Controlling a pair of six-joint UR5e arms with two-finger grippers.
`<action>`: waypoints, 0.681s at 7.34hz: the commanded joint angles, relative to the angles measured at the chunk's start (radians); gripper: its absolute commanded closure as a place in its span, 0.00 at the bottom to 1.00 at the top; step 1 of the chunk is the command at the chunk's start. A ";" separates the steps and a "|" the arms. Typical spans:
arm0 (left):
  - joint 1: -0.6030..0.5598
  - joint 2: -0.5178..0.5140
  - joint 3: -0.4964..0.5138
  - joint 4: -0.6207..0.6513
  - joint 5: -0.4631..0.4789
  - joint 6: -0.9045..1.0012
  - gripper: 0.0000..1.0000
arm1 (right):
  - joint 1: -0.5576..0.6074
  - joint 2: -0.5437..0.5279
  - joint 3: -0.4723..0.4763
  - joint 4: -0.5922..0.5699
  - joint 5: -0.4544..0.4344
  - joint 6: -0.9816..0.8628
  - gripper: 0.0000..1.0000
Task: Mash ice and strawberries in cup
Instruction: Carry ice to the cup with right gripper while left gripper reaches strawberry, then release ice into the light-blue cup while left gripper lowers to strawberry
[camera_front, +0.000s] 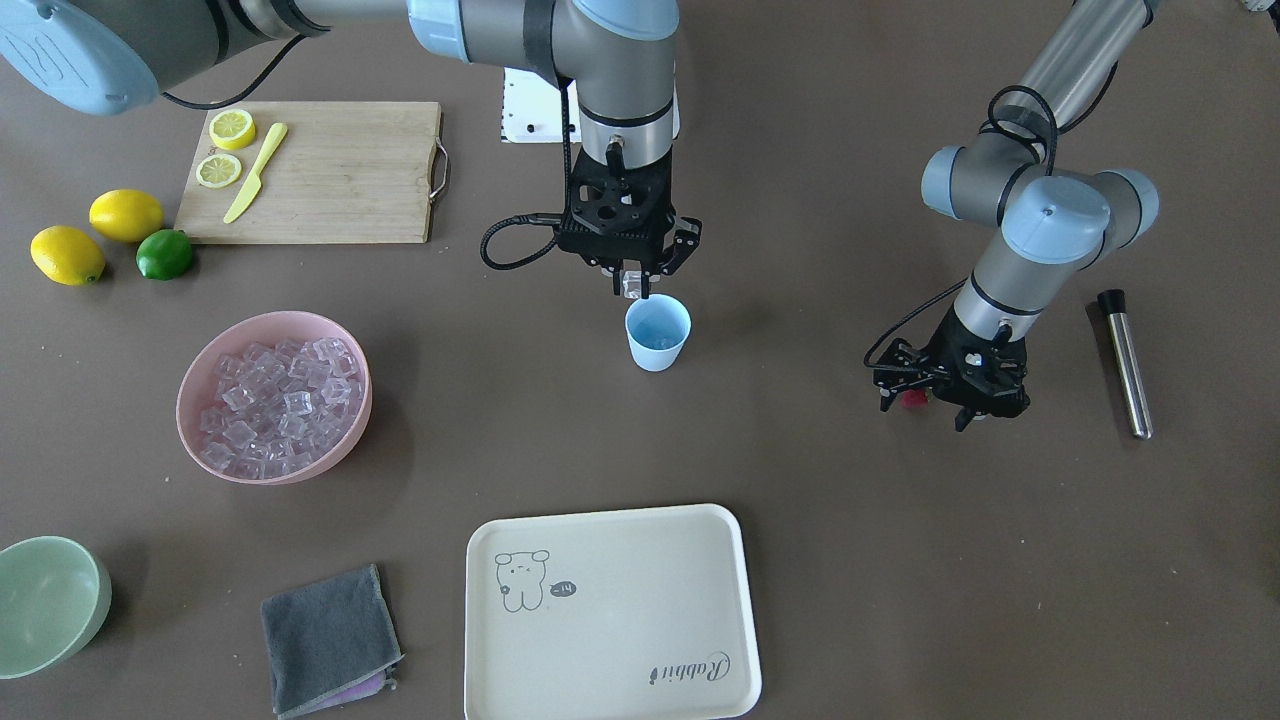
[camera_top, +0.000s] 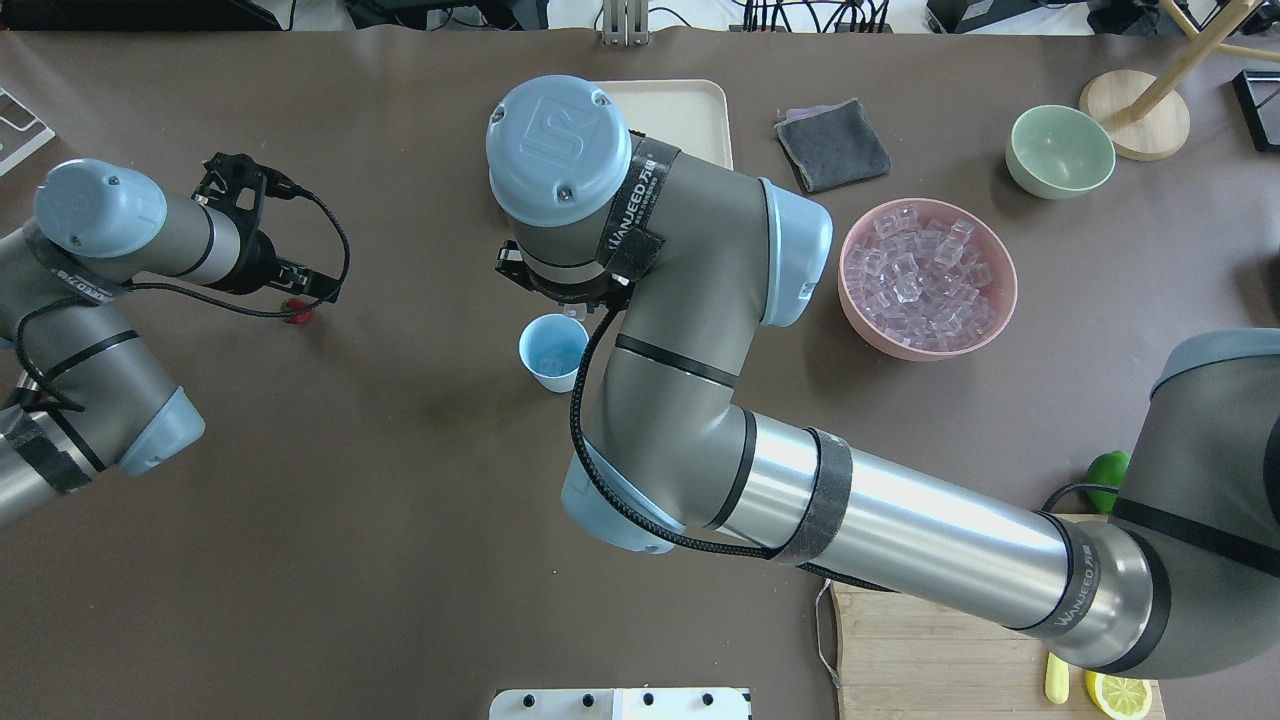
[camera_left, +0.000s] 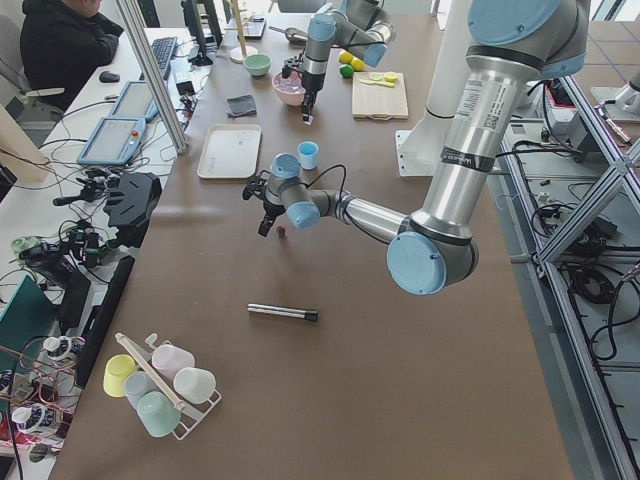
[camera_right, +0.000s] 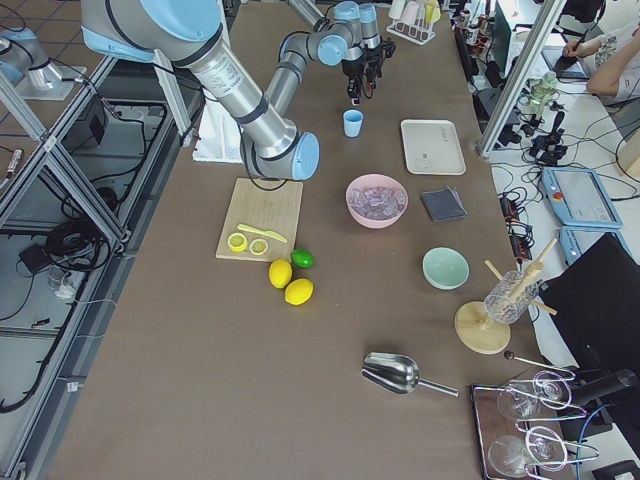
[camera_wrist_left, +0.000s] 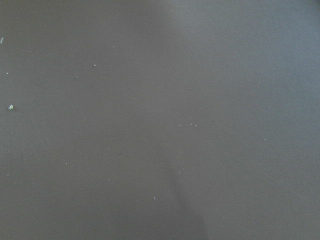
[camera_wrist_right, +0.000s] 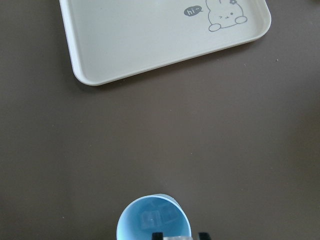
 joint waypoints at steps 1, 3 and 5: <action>0.004 0.000 0.002 -0.002 0.000 0.000 0.02 | -0.001 0.002 -0.038 0.036 -0.013 0.001 0.87; 0.004 0.000 0.002 -0.007 0.000 0.001 0.02 | -0.004 0.037 -0.093 0.036 -0.021 0.000 0.87; 0.005 -0.012 0.019 -0.007 0.001 0.006 0.02 | -0.019 0.031 -0.142 0.129 -0.042 0.012 0.86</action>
